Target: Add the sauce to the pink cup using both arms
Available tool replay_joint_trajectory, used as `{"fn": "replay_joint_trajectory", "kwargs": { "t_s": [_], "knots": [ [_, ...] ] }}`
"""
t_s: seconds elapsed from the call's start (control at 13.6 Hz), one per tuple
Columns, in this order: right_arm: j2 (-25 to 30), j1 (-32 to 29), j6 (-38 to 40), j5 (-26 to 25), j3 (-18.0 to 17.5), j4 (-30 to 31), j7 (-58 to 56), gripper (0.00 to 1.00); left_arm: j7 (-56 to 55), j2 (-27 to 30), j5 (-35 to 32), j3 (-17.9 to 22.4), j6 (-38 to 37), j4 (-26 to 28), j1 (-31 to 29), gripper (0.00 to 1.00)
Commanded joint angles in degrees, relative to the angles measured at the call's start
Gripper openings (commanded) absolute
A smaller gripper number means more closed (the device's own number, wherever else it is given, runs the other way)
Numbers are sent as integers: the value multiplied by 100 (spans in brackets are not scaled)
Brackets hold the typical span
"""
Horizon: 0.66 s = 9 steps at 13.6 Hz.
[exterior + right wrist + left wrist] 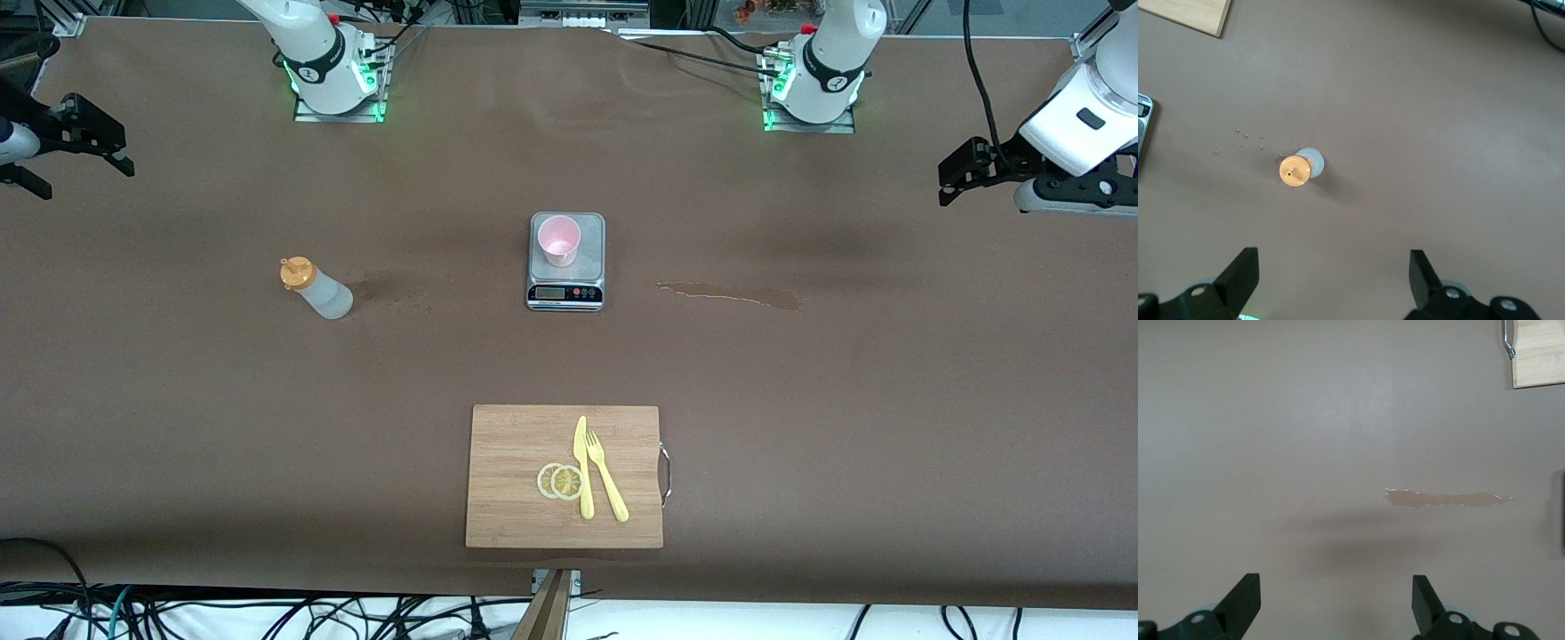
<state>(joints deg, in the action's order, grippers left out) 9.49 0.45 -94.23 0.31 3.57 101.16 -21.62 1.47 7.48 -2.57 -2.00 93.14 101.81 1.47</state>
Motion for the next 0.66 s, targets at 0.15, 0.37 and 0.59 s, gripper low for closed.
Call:
{"fn": "replay_joint_trajectory", "kwargs": {
  "t_s": [0.15,0.37,0.59],
  "knots": [
    [97,25,432,118,-5,-97,1254,100,99,87,-68,-55,-146,76,-15,100],
    [141,16,432,171,-84,-79,1108,100,99,8,203,-37,-191,-38,-15,100],
    [281,16,440,136,-120,18,1248,100,99,-19,213,-37,-191,-83,-15,100]
  ]
}}
